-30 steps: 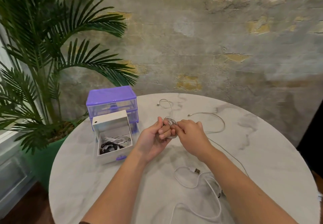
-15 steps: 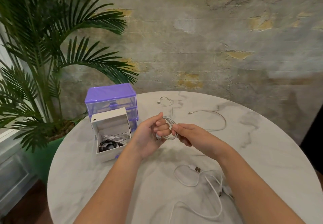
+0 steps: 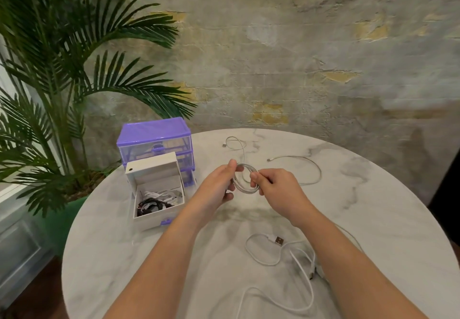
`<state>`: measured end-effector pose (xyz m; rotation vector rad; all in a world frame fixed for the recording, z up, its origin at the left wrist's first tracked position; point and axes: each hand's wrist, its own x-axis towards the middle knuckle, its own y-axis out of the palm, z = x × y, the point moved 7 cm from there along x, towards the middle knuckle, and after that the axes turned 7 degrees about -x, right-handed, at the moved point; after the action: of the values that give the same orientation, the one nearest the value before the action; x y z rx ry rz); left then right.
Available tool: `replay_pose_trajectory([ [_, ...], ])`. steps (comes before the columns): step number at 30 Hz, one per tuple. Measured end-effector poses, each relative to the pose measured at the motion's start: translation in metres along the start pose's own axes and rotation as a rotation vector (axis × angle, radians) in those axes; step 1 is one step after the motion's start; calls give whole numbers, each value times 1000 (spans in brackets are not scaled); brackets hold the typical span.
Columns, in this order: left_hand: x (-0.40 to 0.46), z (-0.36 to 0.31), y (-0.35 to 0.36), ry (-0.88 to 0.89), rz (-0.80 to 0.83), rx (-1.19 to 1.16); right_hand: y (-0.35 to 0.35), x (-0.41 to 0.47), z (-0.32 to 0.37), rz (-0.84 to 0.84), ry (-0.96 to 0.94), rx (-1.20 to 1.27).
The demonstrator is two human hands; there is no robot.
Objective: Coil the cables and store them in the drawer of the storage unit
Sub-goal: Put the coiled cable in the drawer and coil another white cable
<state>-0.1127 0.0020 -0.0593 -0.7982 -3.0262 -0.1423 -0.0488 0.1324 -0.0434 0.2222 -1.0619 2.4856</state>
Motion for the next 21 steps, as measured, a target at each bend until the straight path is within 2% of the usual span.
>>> replay_pose_trajectory([
  [5,2,1,0,17,-17,17,-13,1,-6,-80,53,6],
  [10,4,0,-6,24,-83,47,-13,1,-11,-48,89,8],
  [13,5,2,-8,-16,-137,35,-10,0,-9,-50,74,-108],
  [17,2,4,-4,-101,-104,-237,-16,-4,-1,-114,21,-426],
  [21,-4,-5,0,-37,-70,-207,-18,-3,-3,-141,32,-486],
])
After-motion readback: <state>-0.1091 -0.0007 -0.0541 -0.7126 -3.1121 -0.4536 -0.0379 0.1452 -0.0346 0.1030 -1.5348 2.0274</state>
